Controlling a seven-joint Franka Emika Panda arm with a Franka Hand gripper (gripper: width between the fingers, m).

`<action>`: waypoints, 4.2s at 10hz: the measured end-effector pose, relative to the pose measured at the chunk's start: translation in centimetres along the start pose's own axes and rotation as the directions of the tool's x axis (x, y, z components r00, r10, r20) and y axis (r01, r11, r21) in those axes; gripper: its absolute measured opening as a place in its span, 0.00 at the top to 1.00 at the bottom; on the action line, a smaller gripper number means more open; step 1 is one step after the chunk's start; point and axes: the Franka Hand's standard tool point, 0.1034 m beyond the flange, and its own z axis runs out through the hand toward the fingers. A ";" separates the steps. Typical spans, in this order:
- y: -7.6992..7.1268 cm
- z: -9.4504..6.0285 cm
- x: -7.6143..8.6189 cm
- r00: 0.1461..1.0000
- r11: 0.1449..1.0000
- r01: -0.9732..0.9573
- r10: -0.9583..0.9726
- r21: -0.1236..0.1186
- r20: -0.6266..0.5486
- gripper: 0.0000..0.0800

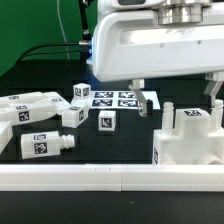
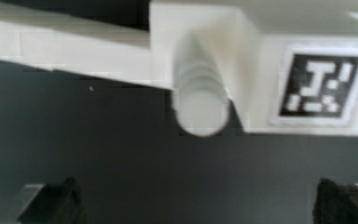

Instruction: Assemble chair

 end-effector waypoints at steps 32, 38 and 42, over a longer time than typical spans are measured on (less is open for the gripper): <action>-0.3 5.8 -7.6 0.913 0.997 0.003 -0.032 0.073 0.406 0.19; -0.1 6.9 -10.0 0.939 0.999 -0.005 -0.012 0.048 0.343 0.19; 0.1 9.0 -11.1 0.958 0.999 0.003 -0.013 0.037 0.287 0.19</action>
Offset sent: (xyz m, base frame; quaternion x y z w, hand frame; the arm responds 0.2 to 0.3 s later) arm 0.0000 0.0000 0.0000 0.0000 -0.0650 0.0000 0.9979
